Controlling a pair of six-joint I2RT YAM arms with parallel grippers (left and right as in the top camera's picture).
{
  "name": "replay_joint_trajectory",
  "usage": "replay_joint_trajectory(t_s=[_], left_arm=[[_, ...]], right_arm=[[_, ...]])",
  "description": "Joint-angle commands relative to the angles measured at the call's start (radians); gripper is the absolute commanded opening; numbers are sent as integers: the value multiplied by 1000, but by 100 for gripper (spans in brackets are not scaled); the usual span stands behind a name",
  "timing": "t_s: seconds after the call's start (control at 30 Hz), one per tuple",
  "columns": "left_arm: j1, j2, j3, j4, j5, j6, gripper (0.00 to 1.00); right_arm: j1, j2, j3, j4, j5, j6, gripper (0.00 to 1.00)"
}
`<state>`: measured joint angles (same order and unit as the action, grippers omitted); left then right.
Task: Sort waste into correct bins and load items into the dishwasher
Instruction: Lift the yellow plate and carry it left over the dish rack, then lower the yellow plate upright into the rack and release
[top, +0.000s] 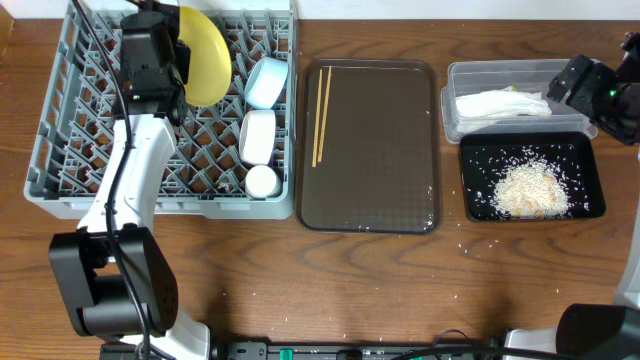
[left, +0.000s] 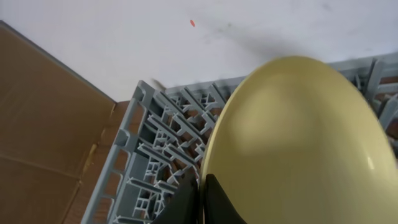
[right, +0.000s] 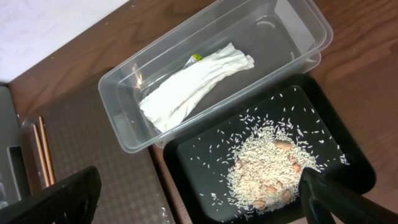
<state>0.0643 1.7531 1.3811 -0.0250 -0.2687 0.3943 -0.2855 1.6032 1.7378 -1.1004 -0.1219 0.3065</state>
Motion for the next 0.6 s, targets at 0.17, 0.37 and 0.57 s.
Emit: replay_joint_trajectory(t_s=[0.17,0.37,0.57], left_arm=[[0,10,3,-33,-12,24,7],[-21,22,3,-64,-11,23,33],[-62,17,3,-48,-11,20,45]], right_arm=[[-8,-2,1,0,2,7,99],[-8,-2,1,0,2,7,99],[-9,-2,1,0,2,7,99]])
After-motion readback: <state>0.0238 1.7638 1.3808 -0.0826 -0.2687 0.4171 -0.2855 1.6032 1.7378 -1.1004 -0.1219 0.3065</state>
